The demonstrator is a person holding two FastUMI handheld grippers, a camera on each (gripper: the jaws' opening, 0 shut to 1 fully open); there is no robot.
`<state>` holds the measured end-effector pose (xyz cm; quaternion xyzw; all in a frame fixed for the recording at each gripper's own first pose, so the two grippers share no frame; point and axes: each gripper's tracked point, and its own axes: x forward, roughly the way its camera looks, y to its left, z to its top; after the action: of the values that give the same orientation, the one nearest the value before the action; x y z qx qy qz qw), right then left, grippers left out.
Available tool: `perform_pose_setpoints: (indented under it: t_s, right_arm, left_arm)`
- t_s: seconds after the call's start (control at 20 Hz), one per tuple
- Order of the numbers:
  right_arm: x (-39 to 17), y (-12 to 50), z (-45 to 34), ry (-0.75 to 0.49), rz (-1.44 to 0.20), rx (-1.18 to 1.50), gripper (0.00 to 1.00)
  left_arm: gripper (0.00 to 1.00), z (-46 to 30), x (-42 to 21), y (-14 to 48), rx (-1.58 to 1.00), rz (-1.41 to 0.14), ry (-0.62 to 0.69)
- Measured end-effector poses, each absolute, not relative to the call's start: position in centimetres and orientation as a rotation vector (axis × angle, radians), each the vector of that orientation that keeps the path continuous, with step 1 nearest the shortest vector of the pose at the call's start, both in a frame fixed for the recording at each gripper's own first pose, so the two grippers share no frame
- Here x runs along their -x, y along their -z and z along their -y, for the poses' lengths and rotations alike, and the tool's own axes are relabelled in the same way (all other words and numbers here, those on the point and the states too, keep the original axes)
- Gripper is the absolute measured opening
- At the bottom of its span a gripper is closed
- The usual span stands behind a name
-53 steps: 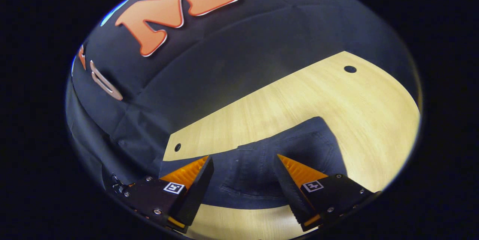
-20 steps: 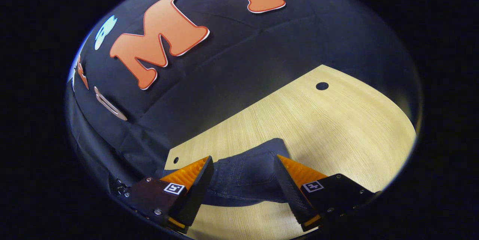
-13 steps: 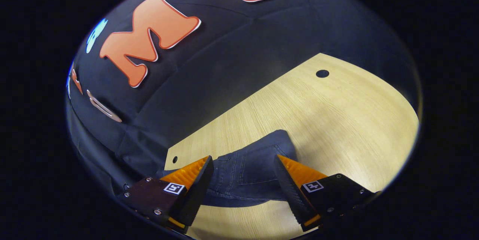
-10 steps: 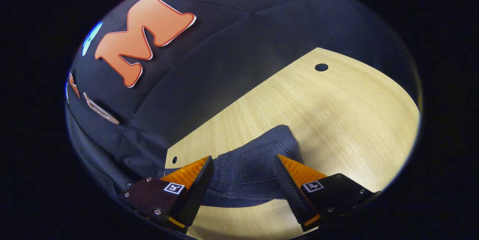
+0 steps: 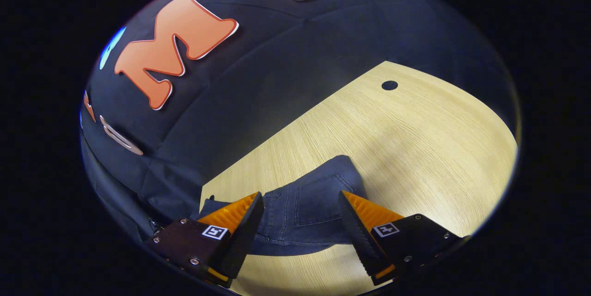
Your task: Grasp the waist and the cuffs of the jeans and fold them to make the two legs overlap; first hold the waist and fold one-third of the jeans toward the cuffs, then hold the cuffs and fold the remaining one-third in the same direction to finish folding.
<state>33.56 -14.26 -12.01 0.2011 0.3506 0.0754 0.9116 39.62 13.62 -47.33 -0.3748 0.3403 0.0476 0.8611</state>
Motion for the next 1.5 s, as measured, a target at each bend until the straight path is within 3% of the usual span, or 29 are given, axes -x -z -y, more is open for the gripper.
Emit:
perform_pose_setpoints:
  t_s: [0.45,0.85,1.0,1.15,1.3,1.4,1.5]
  right_arm:
    - [-32.5,7.4,18.0,-0.214,-0.619,-0.372,0.99]
    - [-30.7,5.7,24.5,-0.226,-0.578,-0.407,0.98]
    - [-30.1,5.7,26.8,-0.227,-0.577,-0.433,0.98]
    - [-29.6,6.6,30.0,-0.208,-0.589,-0.425,0.99]
    - [-29.5,7.3,31.1,-0.205,-0.610,-0.412,0.98]
    - [-29.8,7.5,31.1,-0.209,-0.611,-0.399,0.98]
    - [-29.8,7.7,30.9,-0.212,-0.612,-0.391,0.98]
  left_arm:
    - [0.01,5.5,-35.3,35.6,0.696,-0.654,0.208]
    - [0.00,26.0,-28.3,30.6,0.612,-0.677,0.442]
    - [0.00,33.5,-25.0,32.4,0.584,-0.733,0.501]
    - [0.00,42.8,-19.2,40.7,0.449,-0.911,0.555]
    - [0.01,44.0,-14.4,48.5,0.194,-1.024,0.506]
    - [0.01,43.1,-13.2,50.0,0.116,-1.050,0.467]
    - [0.04,43.7,-13.0,49.3,0.110,-1.054,0.515]
